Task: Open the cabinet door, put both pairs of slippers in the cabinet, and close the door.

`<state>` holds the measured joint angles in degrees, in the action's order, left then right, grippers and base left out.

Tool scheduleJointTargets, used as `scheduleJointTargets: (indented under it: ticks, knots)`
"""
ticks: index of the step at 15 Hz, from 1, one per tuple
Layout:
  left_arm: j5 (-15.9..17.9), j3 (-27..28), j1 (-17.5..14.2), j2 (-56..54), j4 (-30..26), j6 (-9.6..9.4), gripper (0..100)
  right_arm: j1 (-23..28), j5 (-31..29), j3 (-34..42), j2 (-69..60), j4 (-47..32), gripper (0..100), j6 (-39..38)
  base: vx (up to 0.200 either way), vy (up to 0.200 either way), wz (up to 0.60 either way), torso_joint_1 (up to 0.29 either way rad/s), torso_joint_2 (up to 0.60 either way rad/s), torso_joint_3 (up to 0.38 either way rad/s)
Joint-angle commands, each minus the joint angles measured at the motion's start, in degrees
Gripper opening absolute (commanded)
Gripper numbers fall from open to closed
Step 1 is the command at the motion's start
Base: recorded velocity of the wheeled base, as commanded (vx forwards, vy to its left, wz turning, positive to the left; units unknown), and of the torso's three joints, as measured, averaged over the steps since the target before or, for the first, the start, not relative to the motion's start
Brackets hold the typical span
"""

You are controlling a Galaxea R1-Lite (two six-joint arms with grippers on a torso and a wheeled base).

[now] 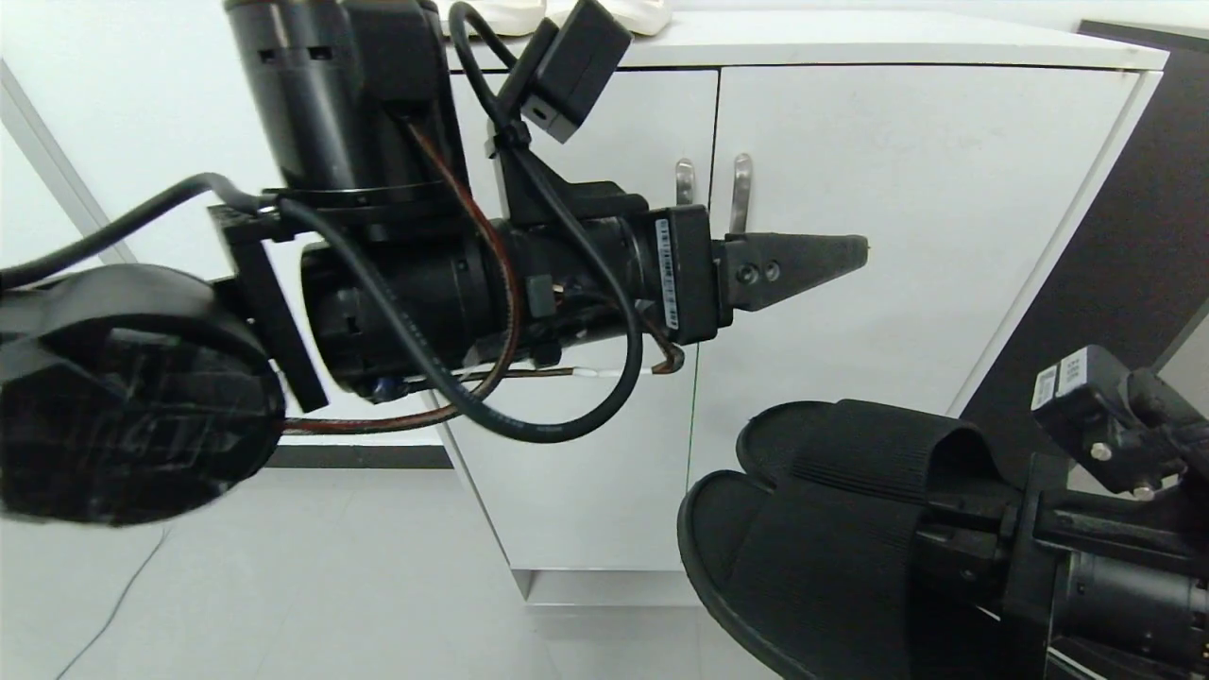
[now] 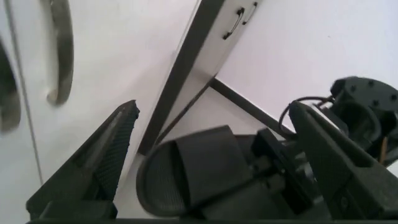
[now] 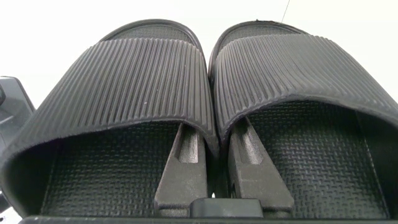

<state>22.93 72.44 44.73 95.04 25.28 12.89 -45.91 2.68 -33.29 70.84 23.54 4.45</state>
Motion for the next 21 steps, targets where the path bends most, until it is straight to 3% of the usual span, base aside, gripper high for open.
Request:
scheduleJointTargets:
  ticks: [1, 4, 10, 15, 18, 19, 21]
  knots:
    - [1.2, 3.9, -2.0, 5.1, 0.0, 0.21, 100, 0.0, 0.0, 0.1, 0.1, 0.0, 0, 0.0, 0.0, 0.0, 0.0, 0.0, 0.0, 0.0]
    - [-0.3, 5.4, -3.1, 6.7, 0.3, 0.12, 100, 0.0, 0.0, 0.1, 0.1, 0.0, 0, 0.0, 0.0, 0.0, 0.0, 0.0, 0.0, 0.0]
    - [-9.0, 9.2, -2.5, 9.2, 0.4, -0.84, 100, 0.0, 0.0, 0.4, 0.2, 0.1, 0, 0.0, 0.0, 0.0, 0.0, 0.0, 0.0, 0.0]
    - [-10.4, 14.0, -2.6, 13.0, 0.3, -0.76, 100, -0.1, 0.0, 0.4, 0.1, 0.1, 0, 0.0, 0.0, 0.0, 0.0, 0.0, 0.0, 0.0]
    - [-10.3, 14.2, -2.5, 13.5, 0.3, -0.49, 100, -0.1, 0.0, 0.5, 0.1, 0.0, 0, 0.0, 0.0, 0.0, 0.0, 0.0, 0.0, 0.0]
    - [-10.3, 14.1, -2.5, 13.4, 0.3, -0.49, 0, 0.0, 0.0, 0.5, 0.2, 0.0, 0, 0.0, 0.0, 0.0, 0.0, 0.0, 0.0, 0.0]
    - [-10.3, 13.7, -2.5, 13.1, 0.3, -0.32, 0, 0.0, 0.0, 0.6, 0.2, 0.0, 0, 0.0, 0.0, 0.0, 0.0, 0.0, 0.0, 0.0]
